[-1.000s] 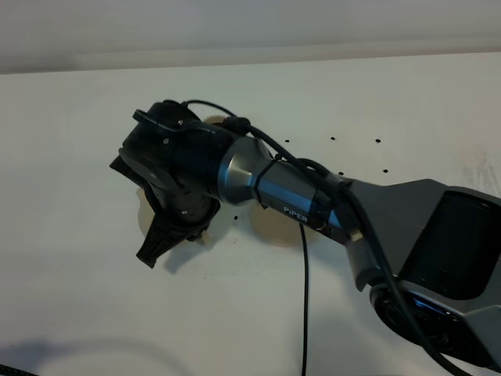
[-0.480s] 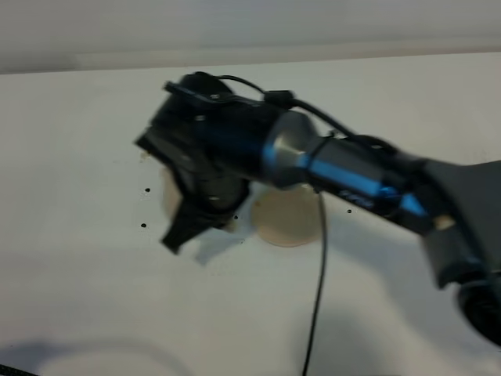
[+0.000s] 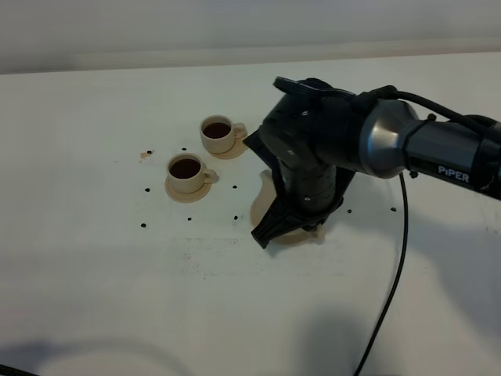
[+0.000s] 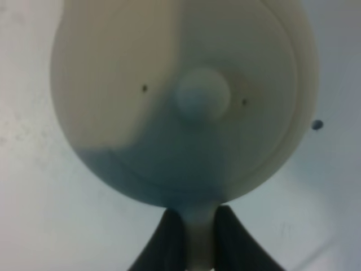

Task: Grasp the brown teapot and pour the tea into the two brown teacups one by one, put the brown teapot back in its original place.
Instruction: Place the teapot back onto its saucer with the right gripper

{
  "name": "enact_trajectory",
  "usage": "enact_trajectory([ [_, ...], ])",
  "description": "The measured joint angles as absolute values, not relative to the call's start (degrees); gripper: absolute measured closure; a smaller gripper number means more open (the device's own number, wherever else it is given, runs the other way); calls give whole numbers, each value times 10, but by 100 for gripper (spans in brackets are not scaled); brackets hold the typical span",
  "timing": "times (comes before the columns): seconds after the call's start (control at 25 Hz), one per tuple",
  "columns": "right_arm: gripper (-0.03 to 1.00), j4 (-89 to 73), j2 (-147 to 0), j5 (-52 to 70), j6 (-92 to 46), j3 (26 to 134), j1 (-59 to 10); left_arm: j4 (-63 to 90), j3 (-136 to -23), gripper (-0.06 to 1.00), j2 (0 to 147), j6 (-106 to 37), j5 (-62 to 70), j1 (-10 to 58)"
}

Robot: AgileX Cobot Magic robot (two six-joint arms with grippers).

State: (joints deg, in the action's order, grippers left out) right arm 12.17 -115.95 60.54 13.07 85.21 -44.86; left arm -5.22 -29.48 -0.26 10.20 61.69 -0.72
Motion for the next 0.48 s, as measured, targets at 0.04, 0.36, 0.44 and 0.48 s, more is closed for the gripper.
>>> enact_trajectory([
  [0.04, 87, 122, -1159, 592, 131, 850, -447, -52, -295, 45, -3, 102, 617, -7],
  [0.36, 87, 122, -1169, 555, 139, 848, -439, -52, -295, 45, -3, 102, 617, -7],
  [0.44, 87, 122, -1178, 555, 140, 848, -438, -52, -295, 45, -3, 102, 617, -7],
  [0.48, 87, 122, -1182, 555, 140, 847, -437, -52, -295, 45, -3, 102, 617, -7],
])
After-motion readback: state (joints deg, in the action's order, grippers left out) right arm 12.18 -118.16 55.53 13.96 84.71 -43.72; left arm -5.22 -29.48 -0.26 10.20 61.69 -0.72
